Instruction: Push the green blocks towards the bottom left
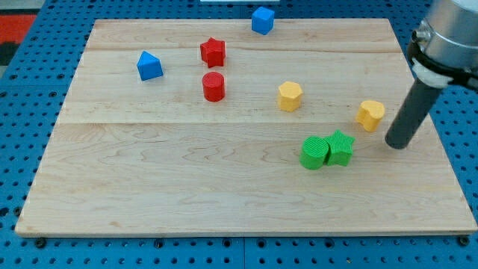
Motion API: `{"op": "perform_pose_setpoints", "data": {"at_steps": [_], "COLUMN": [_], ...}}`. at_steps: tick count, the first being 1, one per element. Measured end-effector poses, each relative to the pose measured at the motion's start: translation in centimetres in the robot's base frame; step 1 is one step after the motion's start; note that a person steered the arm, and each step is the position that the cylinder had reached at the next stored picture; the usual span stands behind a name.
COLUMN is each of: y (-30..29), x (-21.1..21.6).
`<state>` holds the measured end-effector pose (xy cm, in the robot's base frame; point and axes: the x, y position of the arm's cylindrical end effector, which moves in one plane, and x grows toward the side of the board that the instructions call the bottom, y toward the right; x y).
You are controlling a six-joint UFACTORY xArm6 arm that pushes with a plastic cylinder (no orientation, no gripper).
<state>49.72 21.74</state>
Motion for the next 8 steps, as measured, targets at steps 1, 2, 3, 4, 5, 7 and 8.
{"op": "perform_pose_setpoints", "data": {"at_steps": [1, 2, 3, 4, 5, 7, 8], "y": [-4.0, -8.7, -15.0, -13.4, -14.8, -23.6, -20.1], "x": [-0.2, -1.0, -1.0, -0.1, 1.5, 1.4, 1.1]}}
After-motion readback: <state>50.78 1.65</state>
